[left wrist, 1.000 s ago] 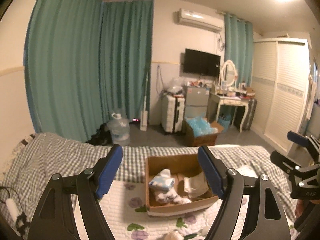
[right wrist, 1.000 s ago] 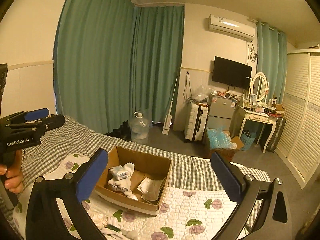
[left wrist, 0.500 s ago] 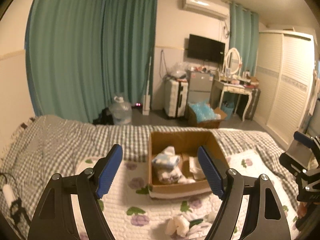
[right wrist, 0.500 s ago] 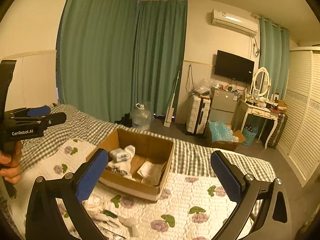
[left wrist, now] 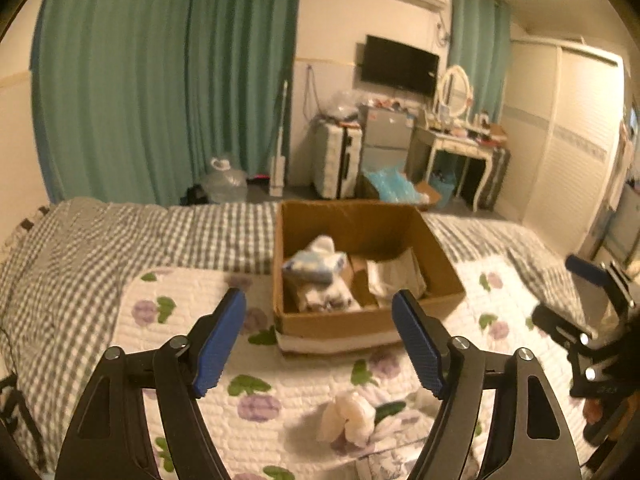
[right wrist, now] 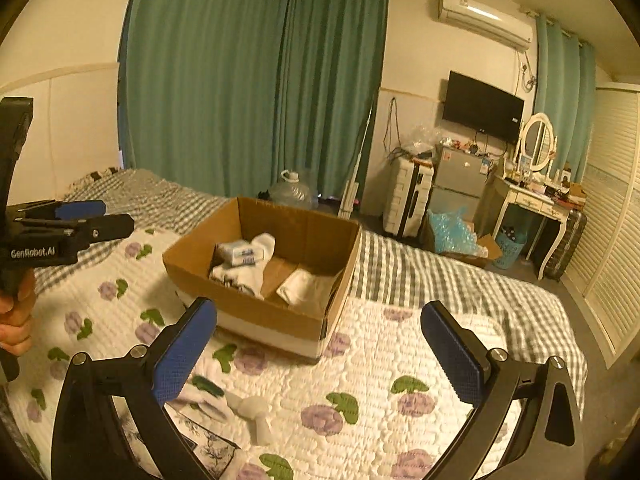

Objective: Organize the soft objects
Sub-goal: 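Move both tools back toward the remaining items beside the box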

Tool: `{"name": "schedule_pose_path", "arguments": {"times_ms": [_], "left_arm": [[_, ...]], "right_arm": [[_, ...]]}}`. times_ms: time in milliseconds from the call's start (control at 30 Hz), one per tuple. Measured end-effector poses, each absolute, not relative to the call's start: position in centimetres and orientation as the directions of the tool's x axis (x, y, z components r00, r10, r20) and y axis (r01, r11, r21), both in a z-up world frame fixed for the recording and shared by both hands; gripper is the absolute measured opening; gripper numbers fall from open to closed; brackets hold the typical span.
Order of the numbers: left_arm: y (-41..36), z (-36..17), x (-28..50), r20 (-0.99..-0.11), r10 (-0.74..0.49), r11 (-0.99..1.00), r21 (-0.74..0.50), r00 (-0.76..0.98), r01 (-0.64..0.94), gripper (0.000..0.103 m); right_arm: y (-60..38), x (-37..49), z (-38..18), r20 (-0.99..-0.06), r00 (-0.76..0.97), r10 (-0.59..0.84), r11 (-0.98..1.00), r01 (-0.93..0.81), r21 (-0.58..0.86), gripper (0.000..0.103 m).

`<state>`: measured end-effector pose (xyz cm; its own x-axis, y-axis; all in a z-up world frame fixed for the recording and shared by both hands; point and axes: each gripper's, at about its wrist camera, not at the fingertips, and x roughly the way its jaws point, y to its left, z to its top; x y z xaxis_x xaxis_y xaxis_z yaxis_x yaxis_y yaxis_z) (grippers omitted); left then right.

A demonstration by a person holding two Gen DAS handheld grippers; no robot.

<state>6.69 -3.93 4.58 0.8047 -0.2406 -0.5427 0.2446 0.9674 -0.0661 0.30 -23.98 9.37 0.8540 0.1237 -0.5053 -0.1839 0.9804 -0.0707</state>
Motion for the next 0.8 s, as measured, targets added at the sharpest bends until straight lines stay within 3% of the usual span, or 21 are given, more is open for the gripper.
{"name": "schedule_pose_path", "arguments": {"times_ms": [200, 300, 800], "left_arm": [[-5.4, 1.7, 6.6, -0.596, -0.255, 0.955, -0.035, 0.761, 0.293, 0.067], [-5.6, 0.6, 6.8, -0.621, -0.274, 0.949, -0.05, 0.734, 0.311, 0.061], [-6.8, -5.0, 7.5, -0.744, -0.305, 0.917, -0.06, 0.594, 0.395, 0.061]], "right_arm": [[-23.7, 1.5, 6.4, -0.555, 0.821, 0.138, 0.977, -0.204, -0.058, 0.096], [-23.4, 2.2, 4.8, -0.585, 0.798, 0.145, 0.974, -0.22, -0.059, 0.092], [-22.5, 4.1, -3.3, -0.74, 0.651, 0.172, 0.949, -0.311, -0.054, 0.082]]}}
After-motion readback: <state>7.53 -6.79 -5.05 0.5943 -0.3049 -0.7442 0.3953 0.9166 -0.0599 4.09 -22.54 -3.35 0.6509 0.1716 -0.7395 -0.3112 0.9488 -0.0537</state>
